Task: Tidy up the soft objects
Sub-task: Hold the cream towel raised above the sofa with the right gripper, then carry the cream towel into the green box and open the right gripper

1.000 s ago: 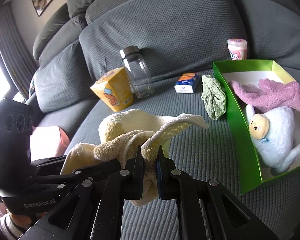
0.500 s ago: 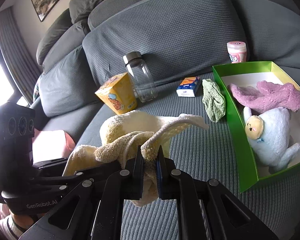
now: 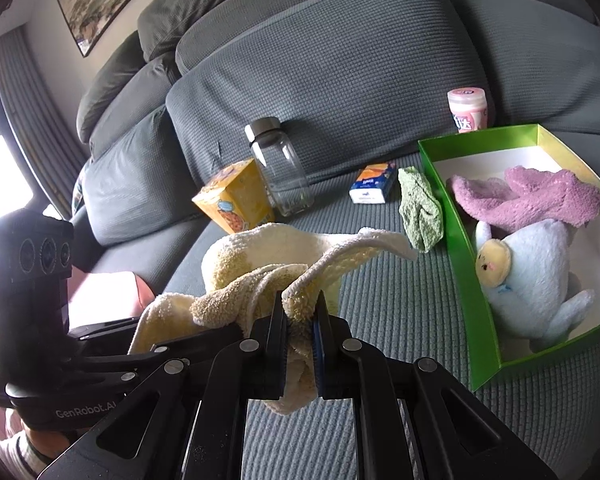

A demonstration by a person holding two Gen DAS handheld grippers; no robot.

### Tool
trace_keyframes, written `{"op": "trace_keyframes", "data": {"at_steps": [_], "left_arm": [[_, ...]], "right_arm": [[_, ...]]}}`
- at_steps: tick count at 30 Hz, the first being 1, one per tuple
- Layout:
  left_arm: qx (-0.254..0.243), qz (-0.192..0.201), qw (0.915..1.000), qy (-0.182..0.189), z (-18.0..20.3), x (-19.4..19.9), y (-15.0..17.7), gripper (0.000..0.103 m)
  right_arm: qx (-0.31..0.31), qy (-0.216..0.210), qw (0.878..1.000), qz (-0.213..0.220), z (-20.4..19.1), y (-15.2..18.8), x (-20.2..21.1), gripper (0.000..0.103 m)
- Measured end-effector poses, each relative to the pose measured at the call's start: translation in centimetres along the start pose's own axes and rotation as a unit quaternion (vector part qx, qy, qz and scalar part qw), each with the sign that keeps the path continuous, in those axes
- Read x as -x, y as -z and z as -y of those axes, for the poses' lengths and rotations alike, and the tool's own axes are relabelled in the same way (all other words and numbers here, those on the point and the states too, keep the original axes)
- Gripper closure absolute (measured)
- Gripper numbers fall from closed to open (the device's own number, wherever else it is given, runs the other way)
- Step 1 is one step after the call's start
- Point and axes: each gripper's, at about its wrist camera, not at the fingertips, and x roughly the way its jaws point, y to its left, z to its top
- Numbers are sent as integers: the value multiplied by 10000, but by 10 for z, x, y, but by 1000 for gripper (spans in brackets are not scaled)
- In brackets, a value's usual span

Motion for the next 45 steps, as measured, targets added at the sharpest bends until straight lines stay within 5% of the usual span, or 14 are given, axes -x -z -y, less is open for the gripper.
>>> {"op": "trace_keyframes", "data": {"at_steps": [23,45], "left_arm": [[-462,92,9988,-124,36,-10,-27,76],[-1169,268,9927,-87,82,-33,-75,76]], "right_arm": [[-195,-194,9985,482,28,-14,23,91],[-425,74,9926,1138,63,-44,51,91]]}}
